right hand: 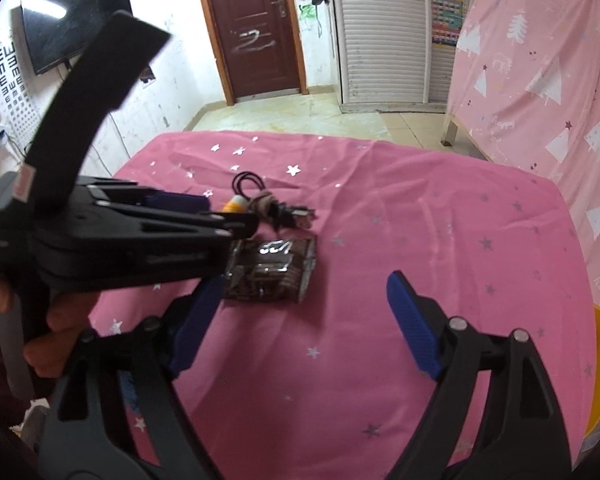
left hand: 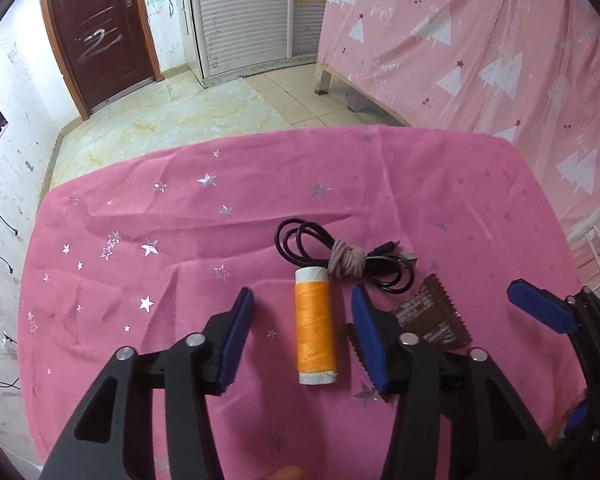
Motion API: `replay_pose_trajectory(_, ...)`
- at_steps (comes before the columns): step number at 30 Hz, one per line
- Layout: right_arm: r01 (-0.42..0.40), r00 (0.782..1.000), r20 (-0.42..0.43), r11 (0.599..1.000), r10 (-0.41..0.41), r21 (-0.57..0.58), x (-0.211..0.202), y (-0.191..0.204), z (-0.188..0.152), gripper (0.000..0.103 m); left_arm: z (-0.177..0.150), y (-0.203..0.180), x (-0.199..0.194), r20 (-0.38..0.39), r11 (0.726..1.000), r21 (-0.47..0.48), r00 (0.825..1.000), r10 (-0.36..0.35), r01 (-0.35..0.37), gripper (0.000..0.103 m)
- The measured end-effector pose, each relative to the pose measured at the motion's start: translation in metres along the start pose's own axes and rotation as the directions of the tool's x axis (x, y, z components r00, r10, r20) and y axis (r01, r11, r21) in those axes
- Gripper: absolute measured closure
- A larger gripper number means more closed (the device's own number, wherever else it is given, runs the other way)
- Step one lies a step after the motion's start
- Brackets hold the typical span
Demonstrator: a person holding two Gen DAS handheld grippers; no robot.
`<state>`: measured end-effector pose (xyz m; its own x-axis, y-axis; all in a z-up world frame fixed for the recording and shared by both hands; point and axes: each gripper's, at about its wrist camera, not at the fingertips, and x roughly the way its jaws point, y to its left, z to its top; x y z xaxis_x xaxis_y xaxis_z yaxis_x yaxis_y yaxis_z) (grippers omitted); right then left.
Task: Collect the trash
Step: 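Grasp the orange thread spool with the left tool while the right tool grasps the brown candy wrapper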
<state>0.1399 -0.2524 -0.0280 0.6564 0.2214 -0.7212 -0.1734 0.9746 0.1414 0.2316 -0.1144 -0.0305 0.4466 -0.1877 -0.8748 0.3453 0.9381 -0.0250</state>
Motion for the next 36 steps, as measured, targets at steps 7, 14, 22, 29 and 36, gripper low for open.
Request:
replay_pose_trajectory(7, -0.013, 1.000, -0.027, 0.999, 0.012, -0.039, 0.009, 0.018, 0.002, 0.022, -0.005, 0.007, -0.007, 0.017, 0.999, 0.003, 0.999, 0.048, -0.048, 0.085)
replay_pose_trajectory(14, -0.002, 0.998, -0.068, 0.998, -0.002, -0.062, 0.021, 0.029, 0.007, 0.022, -0.010, 0.029, -0.027, 0.058, 0.998, -0.023, 0.997, 0.058, -0.057, 0.086)
replay_pose_trajectory(22, 0.050, 0.992, -0.107, 0.994, -0.060, -0.095, 0.032, 0.038, 0.011, 0.043, -0.017, 0.042, -0.030, 0.048, 0.998, -0.043, 0.998, 0.042, -0.040, 0.085)
replay_pose_trajectory(29, 0.067, 0.994, -0.083, 0.993, -0.075, -0.101, 0.028, 0.035, 0.010, 0.055, -0.016, 0.049, -0.023, 0.015, 0.998, -0.070, 1.000, -0.004, 0.005, 0.085)
replay_pose_trajectory(36, 0.065, 0.997, -0.044, 0.996, -0.067, -0.054, 0.016, 0.021, 0.011, 0.056, -0.022, 0.046, -0.016, -0.018, 0.998, -0.069, 1.000, -0.004, 0.003, 0.085)
